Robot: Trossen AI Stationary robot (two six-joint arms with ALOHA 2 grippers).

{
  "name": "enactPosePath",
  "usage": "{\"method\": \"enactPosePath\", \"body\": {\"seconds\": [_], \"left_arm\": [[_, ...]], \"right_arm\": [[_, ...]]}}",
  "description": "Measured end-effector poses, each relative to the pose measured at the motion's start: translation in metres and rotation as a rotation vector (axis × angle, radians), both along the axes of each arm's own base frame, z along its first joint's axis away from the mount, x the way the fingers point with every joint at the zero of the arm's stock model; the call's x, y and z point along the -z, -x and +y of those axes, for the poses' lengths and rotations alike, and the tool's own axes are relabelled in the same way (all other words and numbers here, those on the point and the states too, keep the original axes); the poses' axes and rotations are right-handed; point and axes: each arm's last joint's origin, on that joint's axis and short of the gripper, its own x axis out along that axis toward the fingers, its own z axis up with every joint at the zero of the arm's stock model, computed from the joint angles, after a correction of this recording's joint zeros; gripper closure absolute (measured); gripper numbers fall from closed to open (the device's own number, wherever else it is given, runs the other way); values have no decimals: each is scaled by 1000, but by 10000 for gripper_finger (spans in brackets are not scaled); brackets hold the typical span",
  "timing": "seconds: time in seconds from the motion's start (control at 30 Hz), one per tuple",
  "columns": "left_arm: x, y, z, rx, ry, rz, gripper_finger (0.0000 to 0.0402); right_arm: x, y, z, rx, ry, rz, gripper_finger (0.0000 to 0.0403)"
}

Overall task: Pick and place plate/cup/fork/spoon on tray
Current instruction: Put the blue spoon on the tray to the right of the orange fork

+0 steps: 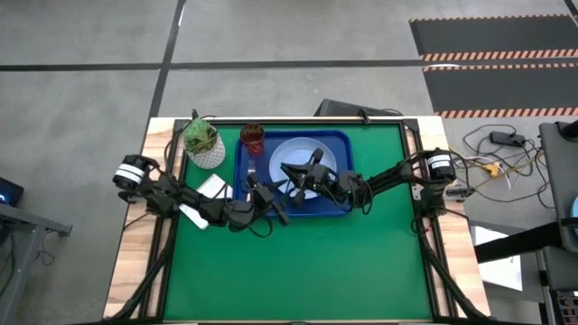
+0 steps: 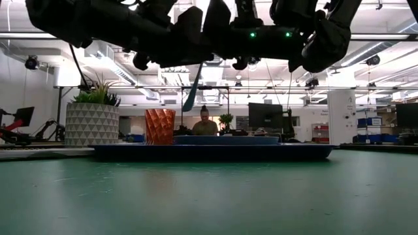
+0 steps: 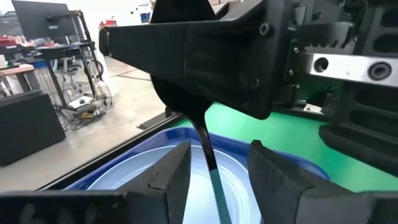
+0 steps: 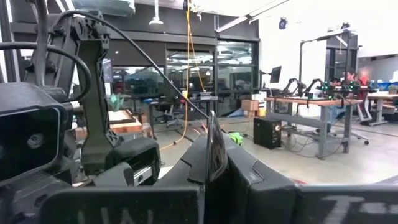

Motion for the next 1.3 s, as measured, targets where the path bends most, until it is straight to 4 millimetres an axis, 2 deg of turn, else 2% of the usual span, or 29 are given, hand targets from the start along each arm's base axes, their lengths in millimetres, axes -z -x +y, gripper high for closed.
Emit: {"method": "enactPosePath", "body": {"seconds": [0.1,0.33,0.7,0.9,1.1,1.3], "left_arm": [[0,0,0,0,1,1,294],[0,0,0,-2,9,-7,391],[-5,-1,-2,7,98,-92,401],[-6,0,-4,12,112,-105,401],[-7,1,-4,12,112,-106,401],[-7,3,-8,24,109,-91,401]], "right_arm": [[0,0,0,0,0,4,390],[1,0,0,2,8,21,390],[-3,1,0,0,31,28,382],[-17,6,0,-13,-8,58,321],[-20,8,0,-10,-24,101,252],[-32,14,0,-3,1,143,215]]}}
